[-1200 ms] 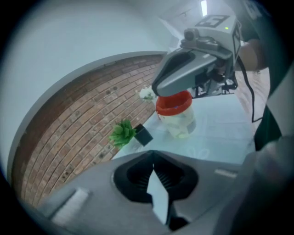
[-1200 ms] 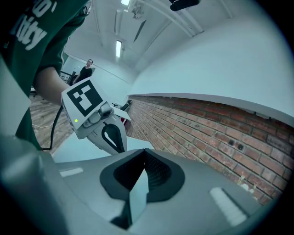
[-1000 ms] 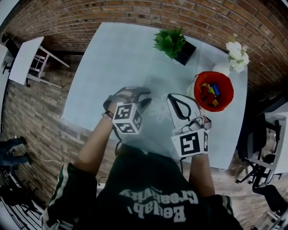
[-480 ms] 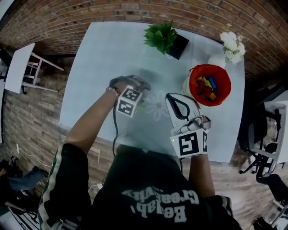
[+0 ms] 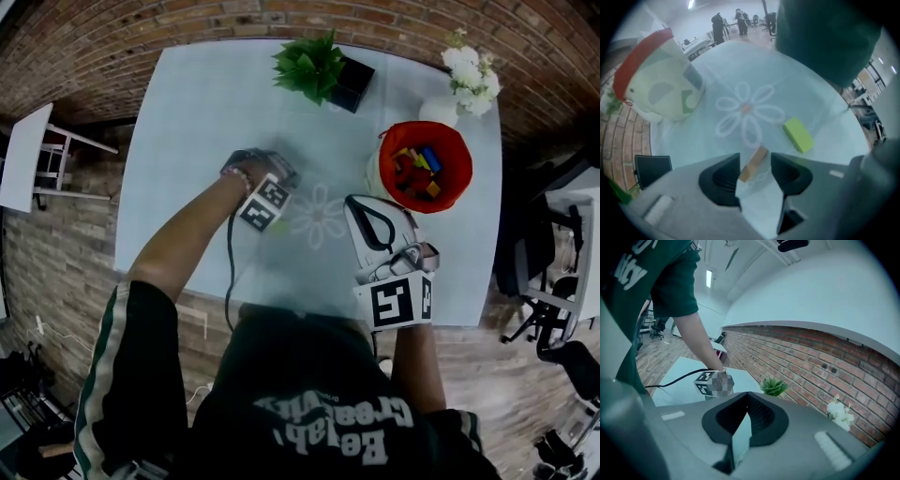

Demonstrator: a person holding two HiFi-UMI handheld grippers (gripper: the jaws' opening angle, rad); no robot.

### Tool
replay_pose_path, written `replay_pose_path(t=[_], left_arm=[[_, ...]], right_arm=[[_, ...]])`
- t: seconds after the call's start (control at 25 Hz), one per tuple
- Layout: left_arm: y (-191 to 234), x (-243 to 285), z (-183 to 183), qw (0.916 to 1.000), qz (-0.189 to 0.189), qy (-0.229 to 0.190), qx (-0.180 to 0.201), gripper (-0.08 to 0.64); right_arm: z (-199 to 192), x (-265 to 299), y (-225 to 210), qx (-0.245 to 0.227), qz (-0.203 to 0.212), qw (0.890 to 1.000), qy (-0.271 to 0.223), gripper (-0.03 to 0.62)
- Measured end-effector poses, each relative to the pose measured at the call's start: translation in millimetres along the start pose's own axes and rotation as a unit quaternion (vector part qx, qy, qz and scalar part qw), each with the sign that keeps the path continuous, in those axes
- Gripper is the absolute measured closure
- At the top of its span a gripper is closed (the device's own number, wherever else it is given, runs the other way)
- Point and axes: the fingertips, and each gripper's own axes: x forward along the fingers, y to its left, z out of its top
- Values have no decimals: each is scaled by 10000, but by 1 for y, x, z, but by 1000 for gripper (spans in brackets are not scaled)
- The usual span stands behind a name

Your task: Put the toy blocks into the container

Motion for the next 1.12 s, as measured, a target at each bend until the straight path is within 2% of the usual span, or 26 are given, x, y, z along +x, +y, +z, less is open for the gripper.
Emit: replay_pose_path(t=[0.08, 0.12, 0.24, 0.32, 0.36, 0.4, 0.44, 0.52, 0.6, 0.76, 0.92, 0.96, 1.0, 1.04, 1.08, 1.12], left_arm=[[5, 5, -4, 9996, 154, 160, 167, 451], [7, 6, -5, 9994, 204, 204, 199, 485], [11, 2, -5, 9995, 217, 220, -28, 491], [19, -10, 2, 9972, 423, 17, -615, 491], [27, -21, 8, 9922, 623, -186, -1064, 491], [37, -35, 12, 9828, 893, -424, -1563, 491], [49, -52, 16, 9685, 1226, -663, -2062, 491], [69, -91, 20, 9308, 1937, -1052, -2917, 491], [81, -132, 26, 8924, 2513, -1394, -3479, 491], [93, -209, 41, 8128, 3442, -2042, -4232, 491], [91, -271, 52, 7304, 4365, -2322, -4713, 491], [90, -280, 56, 7130, 4494, -2395, -4820, 491], [90, -285, 60, 7004, 4569, -2465, -4898, 491], [92, -288, 65, 6941, 4595, -2526, -4932, 491], [96, -289, 70, 6942, 4586, -2573, -4915, 491], [100, -288, 75, 6990, 4560, -2599, -4856, 491]], right_arm=[[-3, -1, -1, 13, -19, 10000, 23, 586], [-5, -1, -2, 20, -25, 10000, 33, 586], [-7, -3, -3, 39, -41, 10000, 39, 586], [-7, -6, -5, 68, -71, 9999, 23, 586], [-7, -7, -6, 90, -92, 9999, 7, 586], [-7, -8, -8, 110, -114, 9999, -12, 586], [-6, -9, -10, 122, -138, 9998, -29, 586], [-4, -12, -14, 122, -186, 9997, -77, 586], [1, -15, -20, 135, -238, 9995, -168, 586], [16, -18, -32, 155, -362, 9985, -369, 586], [32, -20, -38, 90, -404, 9976, -553, 586], [33, -20, -37, 81, -392, 9976, -572, 586], [33, -20, -37, 64, -378, 9976, -573, 586], [32, -20, -37, 38, -368, 9977, -565, 586], [32, -21, -37, 18, -370, 9977, -561, 586], [30, -22, -39, 10, -386, 9977, -555, 586]])
